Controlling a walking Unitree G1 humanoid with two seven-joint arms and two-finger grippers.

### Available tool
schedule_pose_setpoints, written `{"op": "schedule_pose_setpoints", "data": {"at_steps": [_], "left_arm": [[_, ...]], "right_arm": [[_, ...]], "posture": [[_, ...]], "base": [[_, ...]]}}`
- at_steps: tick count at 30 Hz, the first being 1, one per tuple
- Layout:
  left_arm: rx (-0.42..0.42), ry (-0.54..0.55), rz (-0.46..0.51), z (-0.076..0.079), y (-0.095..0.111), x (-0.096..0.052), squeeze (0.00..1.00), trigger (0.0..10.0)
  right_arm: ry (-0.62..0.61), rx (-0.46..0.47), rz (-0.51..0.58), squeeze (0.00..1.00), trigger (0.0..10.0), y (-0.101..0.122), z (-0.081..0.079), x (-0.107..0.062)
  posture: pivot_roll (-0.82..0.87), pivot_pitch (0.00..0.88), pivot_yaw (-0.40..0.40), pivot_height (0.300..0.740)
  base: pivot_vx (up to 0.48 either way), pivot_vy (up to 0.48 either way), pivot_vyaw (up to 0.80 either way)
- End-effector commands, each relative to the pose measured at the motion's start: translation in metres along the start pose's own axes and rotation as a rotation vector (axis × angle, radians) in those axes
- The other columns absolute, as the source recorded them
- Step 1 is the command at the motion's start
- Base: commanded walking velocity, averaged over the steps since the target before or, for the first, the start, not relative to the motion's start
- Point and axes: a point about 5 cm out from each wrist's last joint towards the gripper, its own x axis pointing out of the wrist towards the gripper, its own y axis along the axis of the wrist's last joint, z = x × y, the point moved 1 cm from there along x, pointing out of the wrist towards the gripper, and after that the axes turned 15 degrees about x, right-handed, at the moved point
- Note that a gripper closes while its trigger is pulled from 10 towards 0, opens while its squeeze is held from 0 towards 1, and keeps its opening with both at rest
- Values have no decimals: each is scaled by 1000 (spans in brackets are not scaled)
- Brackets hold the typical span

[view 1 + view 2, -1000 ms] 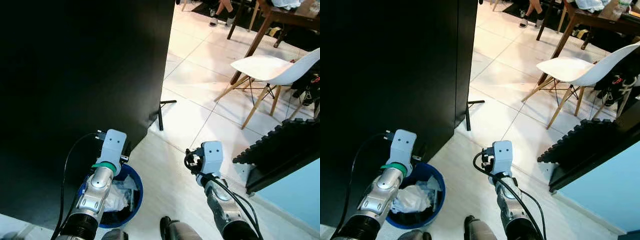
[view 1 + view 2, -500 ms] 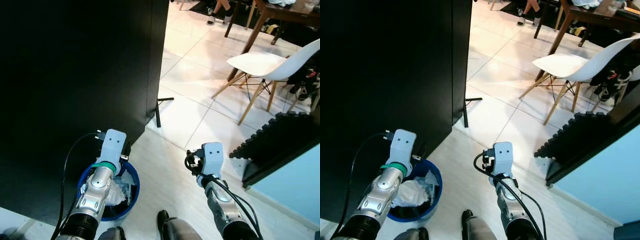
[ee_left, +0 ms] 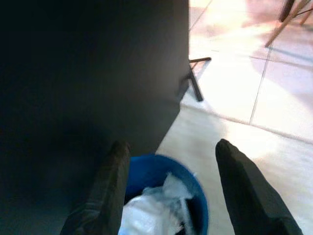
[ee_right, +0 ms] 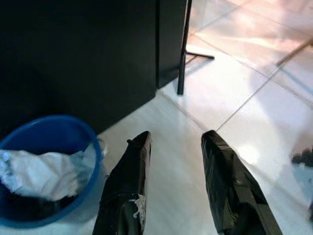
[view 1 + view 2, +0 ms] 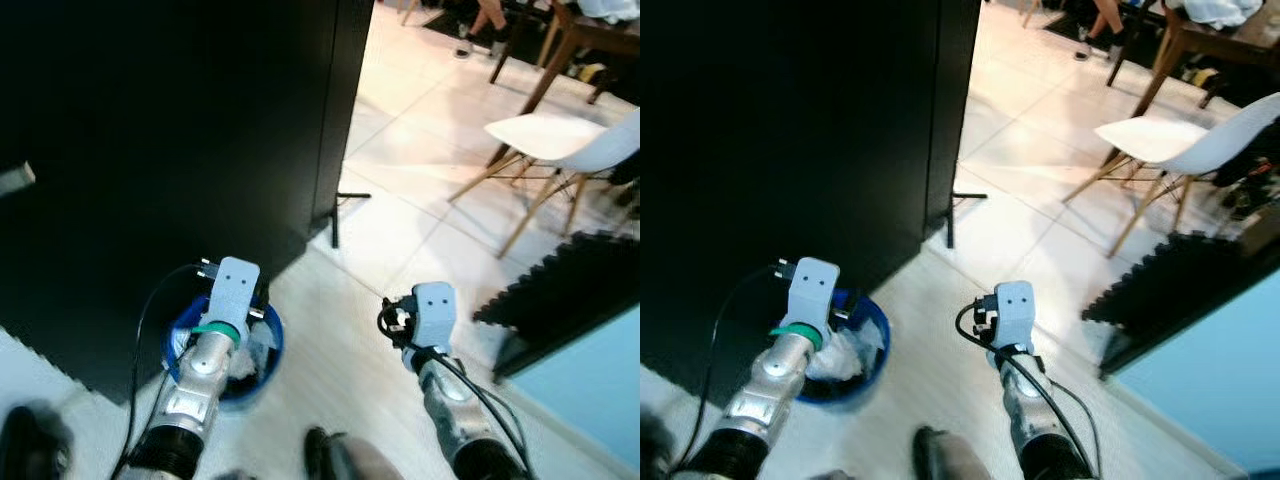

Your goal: Clean up the room

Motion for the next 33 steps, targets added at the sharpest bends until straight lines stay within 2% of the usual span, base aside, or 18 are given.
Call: {"op": "schedule_pose_setpoints", "data": {"at_steps": [1,33], "left_arm": [[4,-10,-14,4,-3,-1,0,10000],[2,-13,-14,4,-3,-1,0,10000]], "right_arm": [[-6,-1,-14,0,10000,-4,2,-2],[-12,3,-19,0,10000,-6,3,-2]], "posture": [[-19,0,-13,740],[-20,0,-11,740]], "base": [[-326,0,0],[-435,0,0]]}}
